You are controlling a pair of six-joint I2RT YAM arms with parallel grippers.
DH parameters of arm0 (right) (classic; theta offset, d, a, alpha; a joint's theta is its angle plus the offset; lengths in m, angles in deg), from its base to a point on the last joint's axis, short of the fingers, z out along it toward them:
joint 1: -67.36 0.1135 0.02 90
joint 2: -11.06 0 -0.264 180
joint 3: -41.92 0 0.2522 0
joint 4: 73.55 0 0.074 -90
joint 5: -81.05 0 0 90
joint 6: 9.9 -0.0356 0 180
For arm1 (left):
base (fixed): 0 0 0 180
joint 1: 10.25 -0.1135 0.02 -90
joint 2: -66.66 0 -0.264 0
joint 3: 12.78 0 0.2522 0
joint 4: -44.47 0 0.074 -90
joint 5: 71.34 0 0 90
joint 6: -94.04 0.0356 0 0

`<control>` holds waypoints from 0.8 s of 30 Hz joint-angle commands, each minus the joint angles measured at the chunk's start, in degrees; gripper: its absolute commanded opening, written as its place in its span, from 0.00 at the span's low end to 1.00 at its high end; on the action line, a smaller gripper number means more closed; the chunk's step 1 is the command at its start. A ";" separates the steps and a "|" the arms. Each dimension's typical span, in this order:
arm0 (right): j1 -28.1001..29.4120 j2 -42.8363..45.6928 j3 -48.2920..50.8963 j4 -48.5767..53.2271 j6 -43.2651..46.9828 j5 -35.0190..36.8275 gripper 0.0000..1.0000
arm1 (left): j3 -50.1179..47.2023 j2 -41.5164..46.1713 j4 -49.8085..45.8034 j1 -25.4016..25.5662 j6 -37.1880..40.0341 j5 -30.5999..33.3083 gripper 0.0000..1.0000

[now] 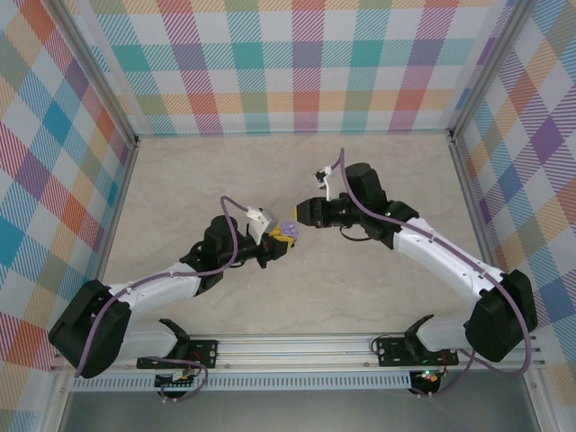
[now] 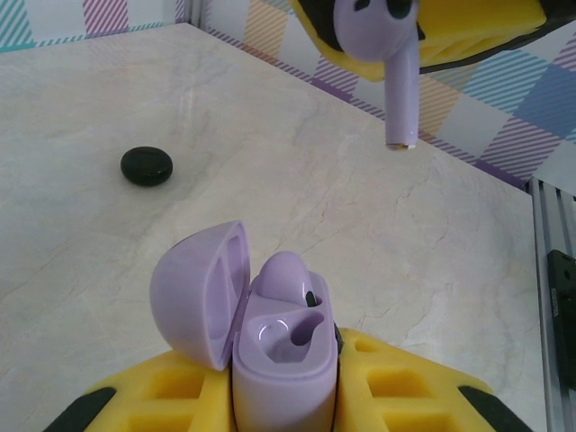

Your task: Insert the wireless bluetooth earbuds into the charging case

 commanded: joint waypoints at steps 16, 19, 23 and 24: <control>2.92 -0.63 -2.18 -3.86 3.43 1.97 0.26 | 2.27 3.11 4.03 1.11 -1.88 -2.84 0.25; 3.32 -0.94 -2.42 -3.82 3.72 1.96 0.26 | 2.41 3.52 4.03 1.06 -2.19 -2.79 0.25; 3.69 -1.38 -2.77 -3.76 4.00 1.86 0.26 | 2.67 3.73 4.03 1.10 -2.71 -2.90 0.25; 3.73 -1.42 -2.84 -3.72 4.12 1.88 0.25 | 2.71 3.74 4.08 1.10 -2.89 -2.88 0.25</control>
